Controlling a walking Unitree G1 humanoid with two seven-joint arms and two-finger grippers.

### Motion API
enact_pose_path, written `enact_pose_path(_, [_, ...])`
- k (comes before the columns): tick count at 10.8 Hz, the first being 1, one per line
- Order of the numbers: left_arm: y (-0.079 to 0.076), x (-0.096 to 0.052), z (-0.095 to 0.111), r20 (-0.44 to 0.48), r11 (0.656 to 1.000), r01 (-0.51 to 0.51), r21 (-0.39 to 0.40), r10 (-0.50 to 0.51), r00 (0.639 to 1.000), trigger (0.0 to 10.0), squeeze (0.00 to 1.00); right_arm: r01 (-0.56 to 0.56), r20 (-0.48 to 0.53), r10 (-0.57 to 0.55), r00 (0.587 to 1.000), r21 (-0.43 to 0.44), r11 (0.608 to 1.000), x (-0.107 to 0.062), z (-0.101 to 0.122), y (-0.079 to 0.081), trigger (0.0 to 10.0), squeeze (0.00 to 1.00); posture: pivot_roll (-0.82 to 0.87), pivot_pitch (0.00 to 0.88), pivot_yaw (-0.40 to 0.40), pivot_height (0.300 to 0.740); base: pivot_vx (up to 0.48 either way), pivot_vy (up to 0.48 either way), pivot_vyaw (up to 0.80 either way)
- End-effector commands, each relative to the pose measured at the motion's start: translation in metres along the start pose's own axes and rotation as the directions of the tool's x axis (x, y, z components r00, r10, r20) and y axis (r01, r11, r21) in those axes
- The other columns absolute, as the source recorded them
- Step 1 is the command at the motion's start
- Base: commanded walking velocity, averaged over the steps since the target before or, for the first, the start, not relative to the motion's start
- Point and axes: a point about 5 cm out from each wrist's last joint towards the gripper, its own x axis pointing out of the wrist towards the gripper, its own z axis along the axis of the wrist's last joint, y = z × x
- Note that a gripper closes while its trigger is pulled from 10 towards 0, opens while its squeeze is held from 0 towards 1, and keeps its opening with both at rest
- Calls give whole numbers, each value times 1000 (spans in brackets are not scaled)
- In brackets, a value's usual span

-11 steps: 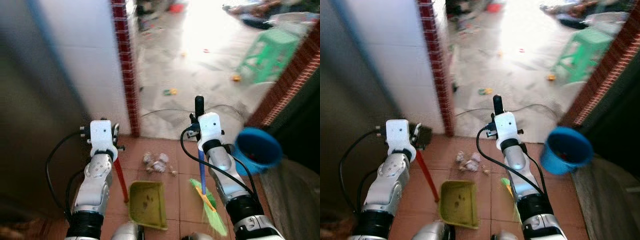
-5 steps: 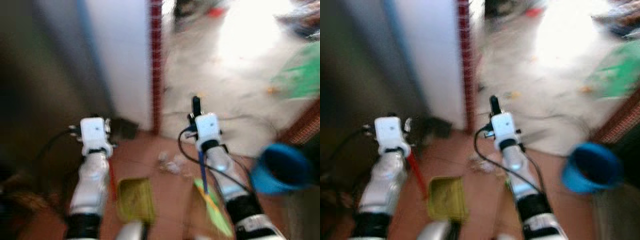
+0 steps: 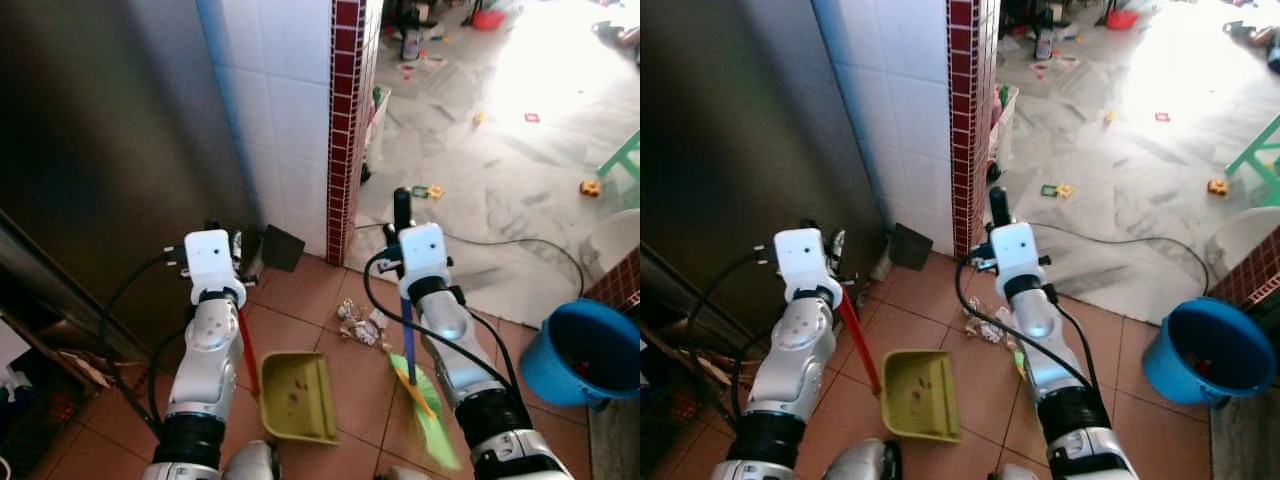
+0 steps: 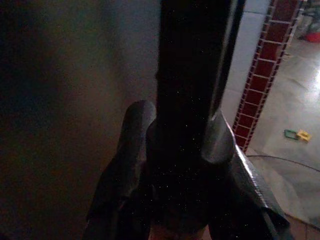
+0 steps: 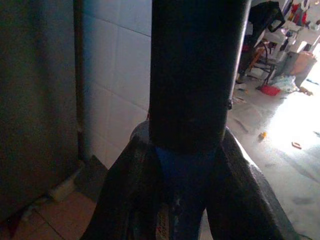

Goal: Sweep floor

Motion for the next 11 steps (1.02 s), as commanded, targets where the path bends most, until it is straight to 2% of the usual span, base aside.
enact_pose_path(1, [4,4,7,38,1000,-15,14,14,999,10000,0,-1,53,2,999,-16,1000,4,12,1,10000,0,-3,0,14,740,0,0,0])
enact_pose_path(2, [3,3,-5,-22,998,-6,70,8,1000,10000,0,2,53,0,999,-34,999,5,12,1,10000,0,-3,0,14,740,0,0,0])
enact_pose_path(3, [3,1,-17,-84,1000,27,11,-26,996,10000,0,8,47,-5,999,-56,998,5,12,-1,10000,0,4,0,3,740,0,0,0])
enact_pose_path(4, [4,3,-17,-92,1000,23,-7,-24,996,10000,0,22,39,-19,999,-79,997,6,12,-4,10000,0,14,0,-13,740,0,0,0])
enact_pose_path(5, [1,6,-8,-31,997,75,35,-73,997,10000,0,37,41,-34,999,-86,996,7,14,-6,10000,0,15,2,-19,740,0,0,0])
enact_pose_path(7, [7,6,-13,-62,996,76,52,-73,995,10000,0,66,58,-61,996,-96,993,9,21,-6,10000,0,-2,3,-21,740,0,0,0])
enact_pose_path(9, [4,5,-16,-68,992,127,-25,-129,989,10000,0,101,57,-96,994,-86,991,9,18,-4,10000,0,-3,0,1,740,0,0,0])
enact_pose_path(11, [2,8,-3,15,994,105,-22,-104,994,10000,0,110,78,-103,992,-90,990,8,21,-6,10000,0,-9,0,5,740,0,0,0])
